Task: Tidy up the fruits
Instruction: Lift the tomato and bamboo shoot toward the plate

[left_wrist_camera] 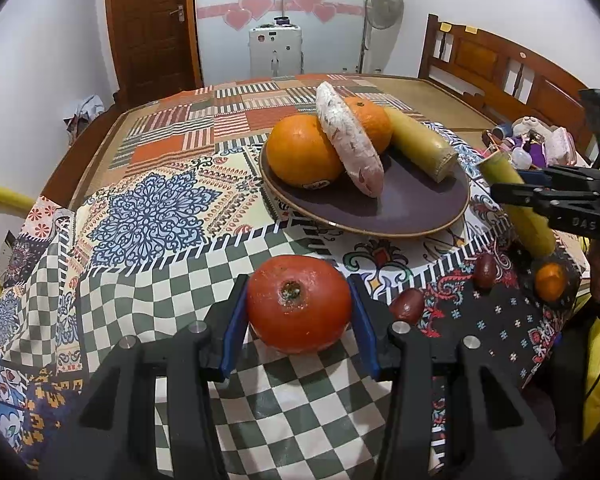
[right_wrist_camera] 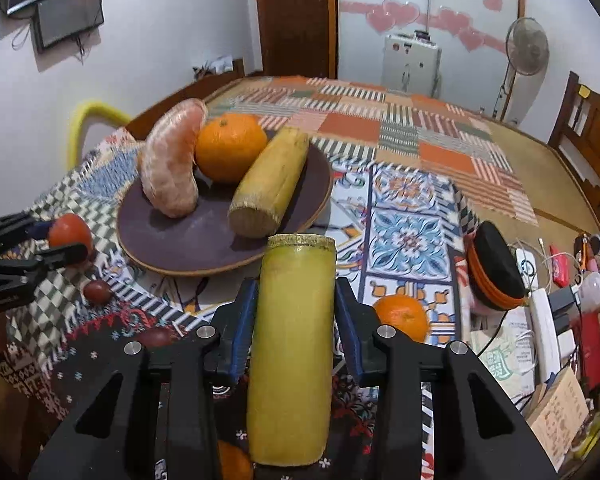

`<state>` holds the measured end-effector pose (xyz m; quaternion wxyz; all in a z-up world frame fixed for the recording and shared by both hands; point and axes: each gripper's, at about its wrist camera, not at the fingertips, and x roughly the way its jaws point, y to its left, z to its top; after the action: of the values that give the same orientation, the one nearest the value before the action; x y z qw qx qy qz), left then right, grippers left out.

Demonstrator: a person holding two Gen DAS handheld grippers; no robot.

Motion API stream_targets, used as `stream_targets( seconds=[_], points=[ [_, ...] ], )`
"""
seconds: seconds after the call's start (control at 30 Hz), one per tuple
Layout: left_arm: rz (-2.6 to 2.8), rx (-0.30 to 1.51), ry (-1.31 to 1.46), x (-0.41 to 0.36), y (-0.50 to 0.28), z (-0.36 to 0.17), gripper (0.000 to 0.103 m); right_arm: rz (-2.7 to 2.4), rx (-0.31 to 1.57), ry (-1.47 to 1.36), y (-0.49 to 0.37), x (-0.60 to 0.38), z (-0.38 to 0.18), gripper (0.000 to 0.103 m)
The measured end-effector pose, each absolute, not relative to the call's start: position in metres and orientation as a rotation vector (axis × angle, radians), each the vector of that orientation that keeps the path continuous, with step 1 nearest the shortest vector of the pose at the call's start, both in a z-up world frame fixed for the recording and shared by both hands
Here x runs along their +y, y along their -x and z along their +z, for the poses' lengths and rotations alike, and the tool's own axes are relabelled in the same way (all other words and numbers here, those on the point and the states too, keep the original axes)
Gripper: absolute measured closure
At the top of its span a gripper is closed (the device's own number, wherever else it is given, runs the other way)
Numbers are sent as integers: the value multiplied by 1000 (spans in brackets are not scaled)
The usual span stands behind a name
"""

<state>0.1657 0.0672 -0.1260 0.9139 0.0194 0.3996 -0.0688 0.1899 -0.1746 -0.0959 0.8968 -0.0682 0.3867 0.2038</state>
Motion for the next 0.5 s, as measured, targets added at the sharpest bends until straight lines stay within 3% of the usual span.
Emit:
stream_targets(
  seconds=[0.5],
  points=[
    [-183,748,-37,40,-177,-95,56,502,671,97,-175,-169,-56,70]
  ],
)
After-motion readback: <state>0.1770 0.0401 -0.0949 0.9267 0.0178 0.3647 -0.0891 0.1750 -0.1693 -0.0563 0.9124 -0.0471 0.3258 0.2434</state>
